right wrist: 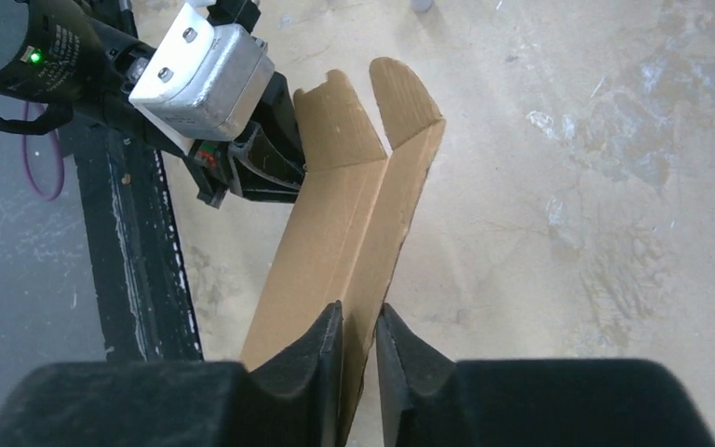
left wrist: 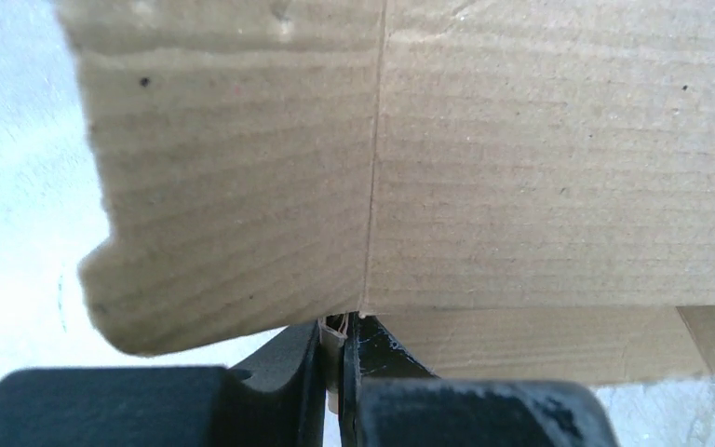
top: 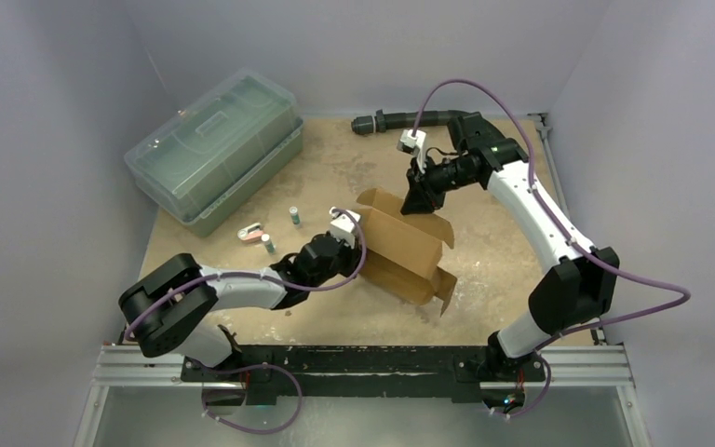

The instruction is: Fold the paper box

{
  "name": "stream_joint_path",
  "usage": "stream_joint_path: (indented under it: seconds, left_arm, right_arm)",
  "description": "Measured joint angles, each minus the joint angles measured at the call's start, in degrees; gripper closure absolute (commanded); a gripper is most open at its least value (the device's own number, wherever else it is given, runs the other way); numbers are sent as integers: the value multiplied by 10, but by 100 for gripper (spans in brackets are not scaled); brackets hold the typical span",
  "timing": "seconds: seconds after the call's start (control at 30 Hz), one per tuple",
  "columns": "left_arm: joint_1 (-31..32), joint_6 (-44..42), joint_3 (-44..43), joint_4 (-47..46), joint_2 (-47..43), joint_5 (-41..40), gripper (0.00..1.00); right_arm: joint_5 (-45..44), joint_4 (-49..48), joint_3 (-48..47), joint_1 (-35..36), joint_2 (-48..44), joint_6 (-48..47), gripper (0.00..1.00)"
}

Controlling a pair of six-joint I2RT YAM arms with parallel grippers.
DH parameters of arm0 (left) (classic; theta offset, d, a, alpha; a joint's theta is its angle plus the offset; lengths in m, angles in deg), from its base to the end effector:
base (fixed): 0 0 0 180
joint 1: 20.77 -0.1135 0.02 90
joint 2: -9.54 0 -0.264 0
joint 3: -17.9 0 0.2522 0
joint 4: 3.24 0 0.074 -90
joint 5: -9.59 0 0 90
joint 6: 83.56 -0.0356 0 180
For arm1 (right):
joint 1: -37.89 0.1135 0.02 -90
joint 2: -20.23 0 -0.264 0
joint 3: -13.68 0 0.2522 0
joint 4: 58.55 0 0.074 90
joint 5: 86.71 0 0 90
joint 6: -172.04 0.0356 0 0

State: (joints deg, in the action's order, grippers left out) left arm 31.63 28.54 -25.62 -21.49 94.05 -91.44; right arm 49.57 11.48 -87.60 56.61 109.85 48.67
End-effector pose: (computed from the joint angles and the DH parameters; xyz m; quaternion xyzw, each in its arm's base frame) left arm 0.1796 -0.2221 0.1688 0.1652 0.8139 -0.2700 0.4872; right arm 0.2919 0.1261 0.3445 -0.4847 0.7479 0.3431 0.2968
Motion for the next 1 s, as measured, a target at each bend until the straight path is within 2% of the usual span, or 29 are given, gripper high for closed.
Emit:
stream_joint_path:
  seconds: [0.07,0.23,0.33,0.67,1.0]
  left_arm:
    - [0,10,-8,23,0,6,100]
    - [0,29,-23,78,-5,19,100]
    - [0,38,-34,108,-9,24,96]
    - [0,59,-57,181,-10,33,76]
    - [0,89,-58,208,-13,28,58]
  right_arm:
    - [1,-4,8,0,0,5,100]
    - [2,-6,15,0,3,10,100]
    - [-1,-7,15,0,3,11,100]
    - [-7,-21,26,0,3,10,100]
    - [-7,-34,53,0,3,8,100]
